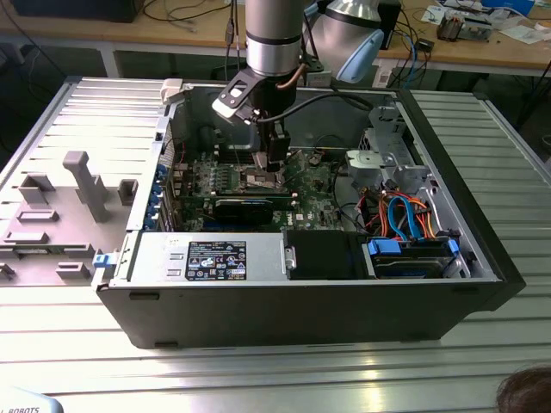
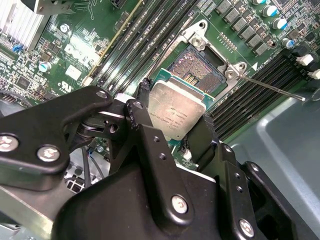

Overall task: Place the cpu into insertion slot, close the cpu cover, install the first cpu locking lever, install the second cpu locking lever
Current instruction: 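Place the cpu into insertion slot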

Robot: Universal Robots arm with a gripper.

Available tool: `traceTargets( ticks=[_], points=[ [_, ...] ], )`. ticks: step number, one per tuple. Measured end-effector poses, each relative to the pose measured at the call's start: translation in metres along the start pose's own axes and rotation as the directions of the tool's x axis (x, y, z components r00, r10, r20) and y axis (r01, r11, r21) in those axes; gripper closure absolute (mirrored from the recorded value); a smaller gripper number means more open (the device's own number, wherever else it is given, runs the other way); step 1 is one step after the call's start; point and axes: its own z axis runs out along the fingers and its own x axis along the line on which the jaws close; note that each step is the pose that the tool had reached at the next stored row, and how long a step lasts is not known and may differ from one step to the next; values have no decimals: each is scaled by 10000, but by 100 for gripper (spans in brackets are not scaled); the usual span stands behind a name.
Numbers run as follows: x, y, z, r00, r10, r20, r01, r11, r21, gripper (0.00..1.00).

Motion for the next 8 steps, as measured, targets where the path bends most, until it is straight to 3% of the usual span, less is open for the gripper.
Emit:
traceTargets(
  ticks=[8],
  points=[
    [0,0,5,9999,121,8,-121,9999,5,45]
  ],
)
